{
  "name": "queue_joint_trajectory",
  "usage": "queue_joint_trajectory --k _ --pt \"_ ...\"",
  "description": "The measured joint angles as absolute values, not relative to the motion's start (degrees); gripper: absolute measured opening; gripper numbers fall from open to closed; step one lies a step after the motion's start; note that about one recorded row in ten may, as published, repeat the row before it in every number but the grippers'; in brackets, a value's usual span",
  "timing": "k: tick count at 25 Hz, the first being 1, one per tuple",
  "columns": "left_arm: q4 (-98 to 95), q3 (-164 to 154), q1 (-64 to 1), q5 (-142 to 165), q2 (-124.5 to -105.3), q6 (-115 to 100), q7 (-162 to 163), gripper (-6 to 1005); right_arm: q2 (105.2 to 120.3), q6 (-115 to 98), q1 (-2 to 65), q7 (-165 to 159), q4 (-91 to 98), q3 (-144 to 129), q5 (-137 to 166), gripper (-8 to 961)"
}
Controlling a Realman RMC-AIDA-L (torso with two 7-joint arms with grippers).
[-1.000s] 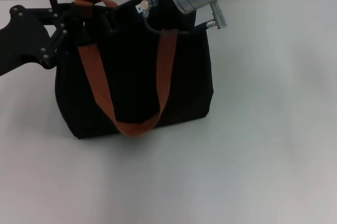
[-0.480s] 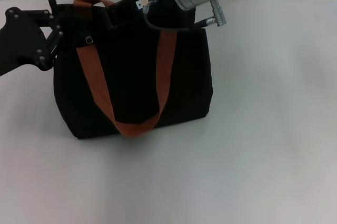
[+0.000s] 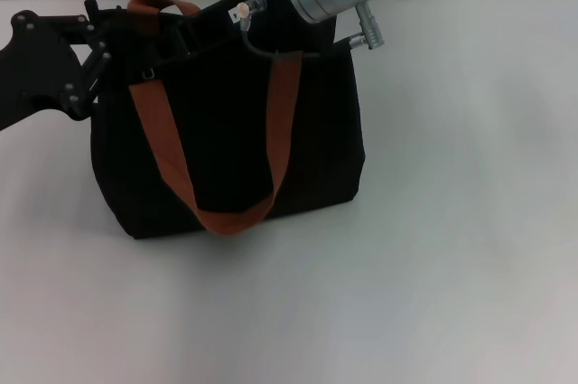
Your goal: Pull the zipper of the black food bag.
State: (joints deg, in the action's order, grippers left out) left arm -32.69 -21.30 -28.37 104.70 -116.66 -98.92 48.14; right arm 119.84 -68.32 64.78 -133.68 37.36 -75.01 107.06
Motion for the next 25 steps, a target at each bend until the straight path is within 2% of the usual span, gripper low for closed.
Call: queue_joint_trajectory --k 2,7,25 --pt "-32.69 -21.29 -28.30 104.48 -116.63 -98.92 48.15 91 119.85 -68.32 64.78 -133.67 37.41 -75.03 107.05 194" --pt "-32.69 -21.27 -28.08 104.34 -116.58 -98.92 48.16 93 119.88 -68.43 64.24 -133.66 38.34 -74.74 107.05 50" --pt "-32.70 -21.40 -28.04 103.79 -116.80 -98.87 48.17 98 119.89 -68.56 64.78 -134.21 38.31 -75.11 107.04 58"
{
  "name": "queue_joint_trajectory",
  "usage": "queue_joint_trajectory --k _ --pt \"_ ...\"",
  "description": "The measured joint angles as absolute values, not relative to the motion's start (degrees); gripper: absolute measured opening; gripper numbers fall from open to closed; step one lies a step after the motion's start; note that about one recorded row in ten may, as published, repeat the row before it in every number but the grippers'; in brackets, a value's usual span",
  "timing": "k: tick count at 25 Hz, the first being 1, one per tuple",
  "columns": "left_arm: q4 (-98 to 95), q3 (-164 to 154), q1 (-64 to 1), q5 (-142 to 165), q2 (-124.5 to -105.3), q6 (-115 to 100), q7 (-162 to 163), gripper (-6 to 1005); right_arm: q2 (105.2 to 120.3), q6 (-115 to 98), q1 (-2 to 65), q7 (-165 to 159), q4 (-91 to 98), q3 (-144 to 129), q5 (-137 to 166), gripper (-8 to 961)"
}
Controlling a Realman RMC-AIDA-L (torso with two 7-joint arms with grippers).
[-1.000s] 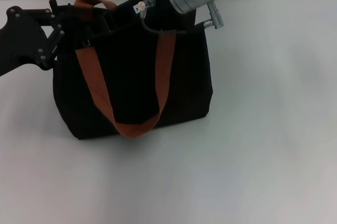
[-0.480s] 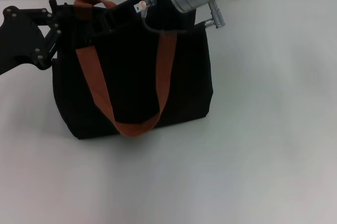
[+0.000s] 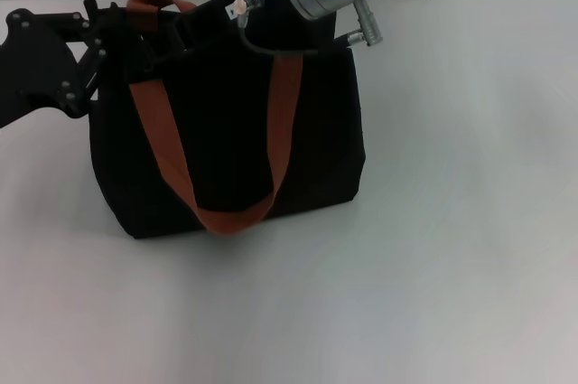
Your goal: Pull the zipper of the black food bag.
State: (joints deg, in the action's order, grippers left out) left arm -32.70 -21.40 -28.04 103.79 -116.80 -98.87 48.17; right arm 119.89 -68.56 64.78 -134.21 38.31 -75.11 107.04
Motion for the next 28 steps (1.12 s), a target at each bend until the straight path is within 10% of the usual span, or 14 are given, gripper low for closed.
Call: queue_joint_trajectory --k 28 --pt "-32.69 -21.18 -27.28 102.71 -116.64 -99.70 48.16 107 119.57 -67.07 63.18 -136.48 42.39 -78.27 108.73 0"
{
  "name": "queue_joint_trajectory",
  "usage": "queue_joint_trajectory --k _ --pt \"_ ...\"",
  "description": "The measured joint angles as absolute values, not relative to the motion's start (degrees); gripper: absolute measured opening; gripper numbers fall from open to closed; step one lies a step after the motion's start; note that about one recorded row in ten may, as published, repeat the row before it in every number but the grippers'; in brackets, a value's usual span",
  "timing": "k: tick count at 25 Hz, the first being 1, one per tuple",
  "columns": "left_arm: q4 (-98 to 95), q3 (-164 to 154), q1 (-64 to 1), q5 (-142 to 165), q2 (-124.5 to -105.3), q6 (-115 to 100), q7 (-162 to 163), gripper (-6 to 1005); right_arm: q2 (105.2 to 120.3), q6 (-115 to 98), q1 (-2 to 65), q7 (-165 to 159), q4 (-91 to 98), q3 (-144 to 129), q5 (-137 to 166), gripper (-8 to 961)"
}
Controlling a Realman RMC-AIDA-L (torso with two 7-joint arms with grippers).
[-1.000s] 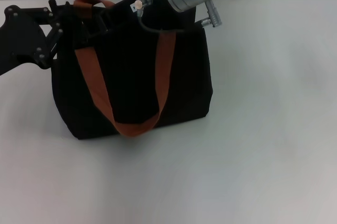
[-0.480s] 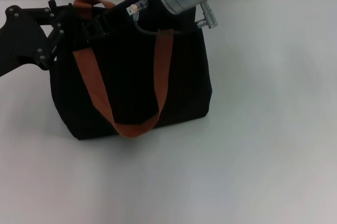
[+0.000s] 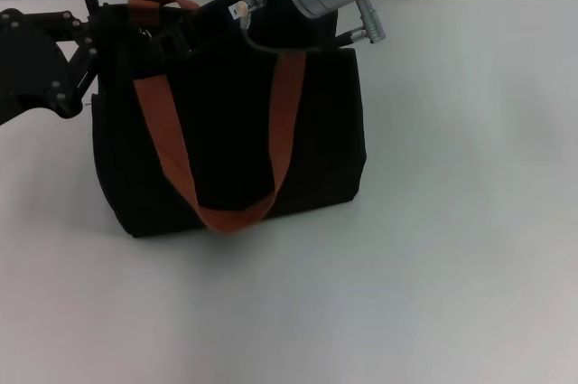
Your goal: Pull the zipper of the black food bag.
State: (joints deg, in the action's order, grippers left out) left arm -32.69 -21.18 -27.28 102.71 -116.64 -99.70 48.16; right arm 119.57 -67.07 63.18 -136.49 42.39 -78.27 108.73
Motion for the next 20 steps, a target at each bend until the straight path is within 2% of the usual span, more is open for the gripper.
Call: queue_joint_trajectory --k 20 --pt "-32.70 -21.19 -26.79 102.56 -116.37 -99.12 48.16 113 119.36 -68.78 62.35 -137.13 45.17 -77.46 109.19 -1"
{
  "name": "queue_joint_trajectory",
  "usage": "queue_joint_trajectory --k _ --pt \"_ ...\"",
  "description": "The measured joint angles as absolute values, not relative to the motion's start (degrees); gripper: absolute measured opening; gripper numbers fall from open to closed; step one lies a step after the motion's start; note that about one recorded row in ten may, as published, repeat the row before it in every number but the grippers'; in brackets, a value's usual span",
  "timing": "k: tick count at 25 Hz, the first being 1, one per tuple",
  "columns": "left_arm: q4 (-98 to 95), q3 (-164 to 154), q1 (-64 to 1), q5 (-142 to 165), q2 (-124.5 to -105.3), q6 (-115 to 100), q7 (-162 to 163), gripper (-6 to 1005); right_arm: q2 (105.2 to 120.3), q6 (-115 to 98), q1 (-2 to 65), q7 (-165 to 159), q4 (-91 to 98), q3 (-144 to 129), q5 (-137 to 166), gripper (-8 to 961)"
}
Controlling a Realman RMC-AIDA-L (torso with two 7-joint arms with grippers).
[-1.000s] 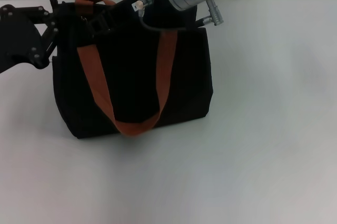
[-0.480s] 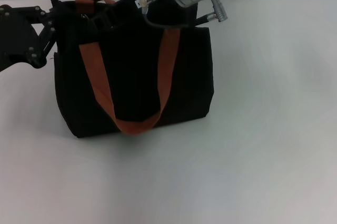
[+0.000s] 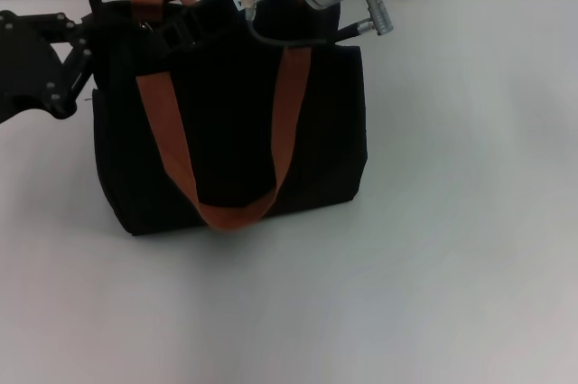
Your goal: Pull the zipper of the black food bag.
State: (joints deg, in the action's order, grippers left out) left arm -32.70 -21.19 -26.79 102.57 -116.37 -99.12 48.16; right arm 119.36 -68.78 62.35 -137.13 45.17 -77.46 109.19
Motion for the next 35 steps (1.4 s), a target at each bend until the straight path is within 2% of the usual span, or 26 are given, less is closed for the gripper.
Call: queue_joint_trajectory --k 18,35 --pt "-32.69 -21.18 -24.67 102.65 -115.66 -97.26 47.73 118 119.15 -70.73 62.84 -138.34 46.76 -77.04 110.64 -1" --pt "-32.70 -21.61 -25.52 102.26 -116.11 -98.95 47.90 124 119.46 -68.89 63.65 -138.59 46.10 -77.79 110.97 -2"
